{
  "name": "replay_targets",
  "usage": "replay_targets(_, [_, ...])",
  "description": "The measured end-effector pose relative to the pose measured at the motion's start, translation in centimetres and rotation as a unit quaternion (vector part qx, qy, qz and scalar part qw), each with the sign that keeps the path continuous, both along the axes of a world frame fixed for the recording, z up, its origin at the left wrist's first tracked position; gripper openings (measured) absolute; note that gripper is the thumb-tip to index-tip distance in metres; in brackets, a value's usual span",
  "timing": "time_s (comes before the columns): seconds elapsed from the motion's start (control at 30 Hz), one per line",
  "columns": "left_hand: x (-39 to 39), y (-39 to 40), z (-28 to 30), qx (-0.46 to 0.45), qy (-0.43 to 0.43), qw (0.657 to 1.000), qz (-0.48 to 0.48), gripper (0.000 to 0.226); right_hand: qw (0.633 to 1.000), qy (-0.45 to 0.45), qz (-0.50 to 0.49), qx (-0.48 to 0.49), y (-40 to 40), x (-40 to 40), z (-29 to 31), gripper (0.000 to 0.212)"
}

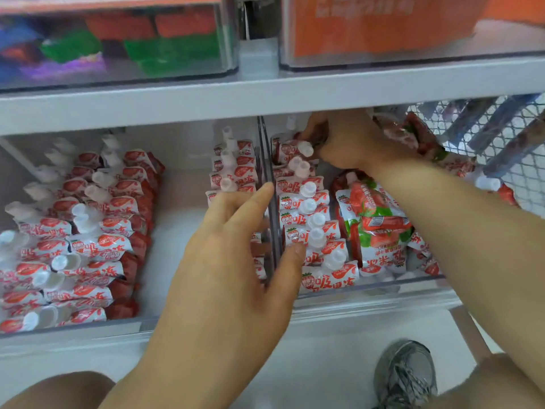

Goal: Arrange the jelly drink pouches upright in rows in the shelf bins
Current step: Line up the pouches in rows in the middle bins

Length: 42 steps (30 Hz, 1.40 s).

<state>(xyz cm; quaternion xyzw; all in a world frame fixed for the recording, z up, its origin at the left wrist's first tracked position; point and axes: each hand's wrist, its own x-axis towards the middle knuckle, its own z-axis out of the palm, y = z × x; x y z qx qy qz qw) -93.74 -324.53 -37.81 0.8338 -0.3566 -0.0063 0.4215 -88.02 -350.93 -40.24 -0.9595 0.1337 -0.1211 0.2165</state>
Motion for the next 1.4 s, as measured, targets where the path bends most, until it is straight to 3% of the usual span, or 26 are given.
replay_targets(0.3, [-0.8, -0.8, 0.1, 0.044, -0.044, 0.998, 0.022, 0.067, 0.992, 0.112, 0.064, -0.009, 0.4, 0.1, -0.2, 0.023])
replay_targets(0.5, [-1.0, -0.7, 0.2, 0.039, -0.039, 0.998, 0.022, 0.068, 0.969, 0.08, 0.008, 0.233, -1.1, -2.4, 0.6, 0.028])
replay_targets(0.6, [-0.9, -0.7, 0.2, 0.036, -0.036, 0.998, 0.025, 0.067, 0.948, 0.076, -0.055, 0.305, -0.6, -1.9, -0.2, 0.047])
replay_targets(0.7, [-0.8, -0.8, 0.1, 0.035, -0.043, 0.998, 0.031, 0.067, 0.976, 0.097, -0.045, 0.188, 0.1, -0.8, -1.3, 0.047])
replay_targets(0.9, [-1.2, -1.7, -0.4, 0.047, -0.067, 0.995, 0.052, 0.06, 0.973, 0.108, -0.076, 0.188, 1.0, -0.7, -1.3, 0.032])
replay_targets(1.03, [-1.6, -1.5, -0.6, 0.052, -0.075, 0.994, 0.056, 0.065, 0.984, 0.102, -0.028, 0.143, 1.3, -3.1, 0.6, 0.044])
replay_targets(1.13, [-2.4, -1.3, 0.2, 0.03, -0.101, 0.993, 0.055, 0.059, 0.999, 0.017, -0.047, 0.02, 0.5, -8.3, 3.9, 0.024])
replay_targets(1.2, [-3.0, -2.1, 1.2, 0.009, -0.143, 0.989, 0.02, 0.039, 0.999, -0.008, -0.045, -0.01, -0.4, -12.8, 5.0, 0.017])
replay_targets(1.3, [-2.8, -5.2, 2.4, 0.084, -0.169, 0.977, -0.098, 0.028, 0.983, 0.18, -0.023, -0.034, -0.9, -18.1, 4.4, 0.053])
replay_targets(1.4, [-1.6, -10.0, 2.4, 0.203, -0.165, 0.95, -0.17, 0.026, 0.976, 0.212, -0.028, -0.028, -0.8, -19.8, 3.5, 0.078])
